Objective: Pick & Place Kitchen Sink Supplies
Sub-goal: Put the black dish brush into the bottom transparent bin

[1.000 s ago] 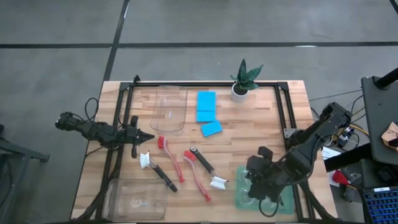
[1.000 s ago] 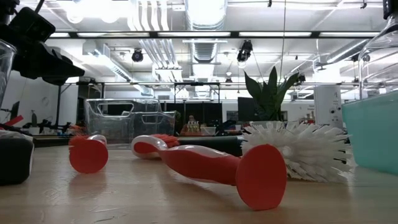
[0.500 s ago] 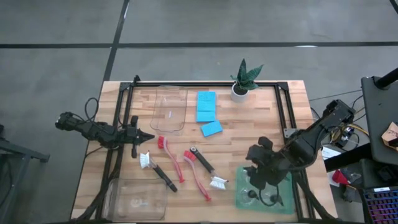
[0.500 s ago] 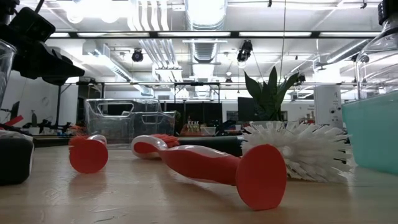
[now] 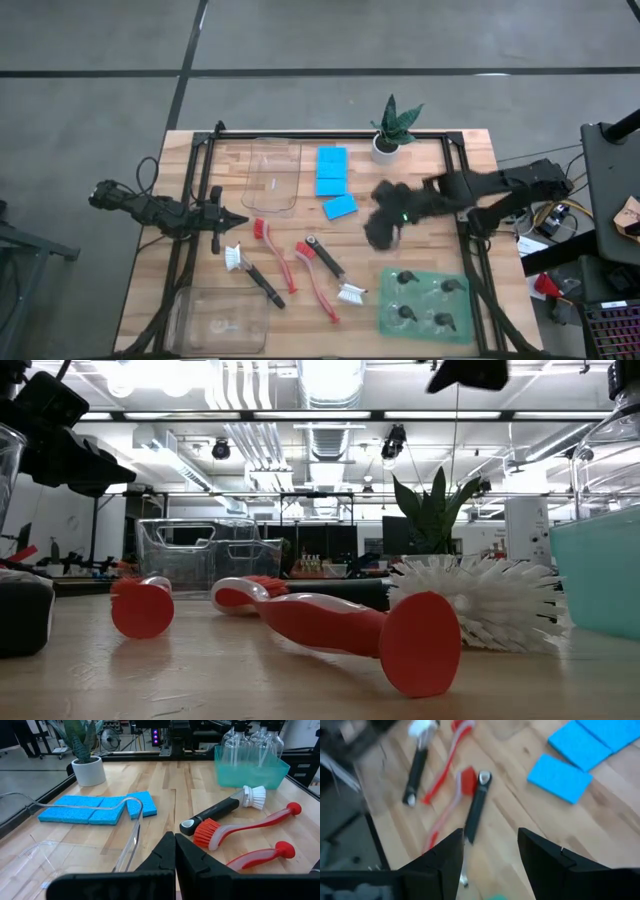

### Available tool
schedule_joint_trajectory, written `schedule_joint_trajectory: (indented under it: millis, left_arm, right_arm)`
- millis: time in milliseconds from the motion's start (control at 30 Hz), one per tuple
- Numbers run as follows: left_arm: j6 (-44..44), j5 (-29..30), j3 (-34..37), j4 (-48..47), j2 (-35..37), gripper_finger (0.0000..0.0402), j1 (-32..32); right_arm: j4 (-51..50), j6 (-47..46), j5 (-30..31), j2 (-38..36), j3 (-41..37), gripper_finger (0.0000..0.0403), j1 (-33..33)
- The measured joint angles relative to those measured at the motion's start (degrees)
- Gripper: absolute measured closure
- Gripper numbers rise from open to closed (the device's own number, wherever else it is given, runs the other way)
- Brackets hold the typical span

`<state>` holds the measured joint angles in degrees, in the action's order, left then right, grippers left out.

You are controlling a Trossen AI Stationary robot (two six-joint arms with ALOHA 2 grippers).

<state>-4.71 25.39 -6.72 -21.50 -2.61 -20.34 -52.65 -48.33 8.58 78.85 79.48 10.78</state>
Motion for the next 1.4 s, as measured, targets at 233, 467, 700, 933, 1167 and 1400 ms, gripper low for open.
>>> schedule_joint_trajectory:
  millis: [233, 467, 700, 933, 1167, 1400]
  left_arm:
    - [0.0, 0.0, 0.0, 0.0, 0.0, 0.0401, 0.0]
    - [0.0, 0.0, 0.0, 0.0, 0.0, 0.0401, 0.0]
    - [0.0, 0.0, 0.0, 0.0, 0.0, 0.0401, 0.0]
    - [0.0, 0.0, 0.0, 0.0, 0.0, 0.0401, 0.0]
    - [0.0, 0.0, 0.0, 0.0, 0.0, 0.0401, 0.0]
    - [0.0, 0.0, 0.0, 0.0, 0.0, 0.0401, 0.0]
  right_arm:
    - [7.0, 3.8, -9.6, 2.7, 0.0, 0.0223, -12.6]
    - [7.5, 5.7, -13.8, 10.3, 0.0, 0.0225, -19.5]
    - [6.7, 10.7, -16.8, 13.3, 0.0, 0.0229, -22.2]
    - [6.6, 14.4, -16.5, 10.2, 0.0, 0.0257, -22.7]
    - [4.0, 14.2, -16.1, 6.7, 0.0, 0.0298, -22.7]
    - [-0.6, 15.3, -8.5, 0.3, -1.5, 0.0362, -20.2]
